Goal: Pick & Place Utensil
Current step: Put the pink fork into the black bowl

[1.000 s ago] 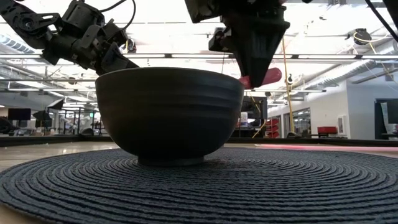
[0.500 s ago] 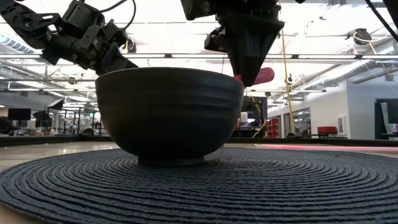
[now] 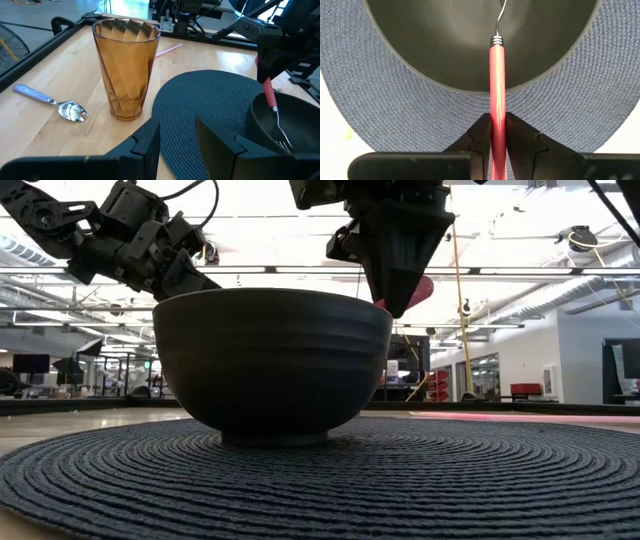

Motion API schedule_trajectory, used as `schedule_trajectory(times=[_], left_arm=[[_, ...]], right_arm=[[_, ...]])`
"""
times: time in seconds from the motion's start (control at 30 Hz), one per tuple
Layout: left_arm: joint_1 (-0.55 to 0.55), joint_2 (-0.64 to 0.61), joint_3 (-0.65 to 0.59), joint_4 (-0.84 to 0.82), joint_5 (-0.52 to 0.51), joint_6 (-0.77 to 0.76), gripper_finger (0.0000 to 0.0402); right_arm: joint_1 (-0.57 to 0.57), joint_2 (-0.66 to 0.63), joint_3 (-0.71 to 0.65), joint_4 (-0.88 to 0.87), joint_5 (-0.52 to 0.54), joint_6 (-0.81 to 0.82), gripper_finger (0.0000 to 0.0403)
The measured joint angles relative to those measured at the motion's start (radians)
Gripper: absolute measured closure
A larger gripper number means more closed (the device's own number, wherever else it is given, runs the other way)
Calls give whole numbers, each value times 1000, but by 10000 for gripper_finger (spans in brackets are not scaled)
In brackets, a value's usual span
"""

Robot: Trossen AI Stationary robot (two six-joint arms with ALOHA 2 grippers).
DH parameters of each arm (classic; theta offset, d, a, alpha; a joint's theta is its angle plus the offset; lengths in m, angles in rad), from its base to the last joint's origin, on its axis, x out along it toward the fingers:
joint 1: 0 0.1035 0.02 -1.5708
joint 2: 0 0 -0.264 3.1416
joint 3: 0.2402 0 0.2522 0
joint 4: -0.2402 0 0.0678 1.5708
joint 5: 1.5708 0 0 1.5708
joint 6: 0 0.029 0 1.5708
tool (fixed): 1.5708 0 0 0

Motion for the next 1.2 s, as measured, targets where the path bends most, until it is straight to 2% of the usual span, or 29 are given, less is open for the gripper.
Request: schedule_trajectory(times=[0.33, 0.77, 1.2], left_arm=[[0, 0, 0, -7, 0, 3, 273], [0, 0, 0, -6, 0, 5, 273], [0, 0, 0, -7, 0, 9, 273]], right_arm=[[-21, 0, 0, 14, 5, -3, 355], [-27, 0, 0, 23, 3, -11, 272], [-27, -24, -2, 45, 61, -27, 259]])
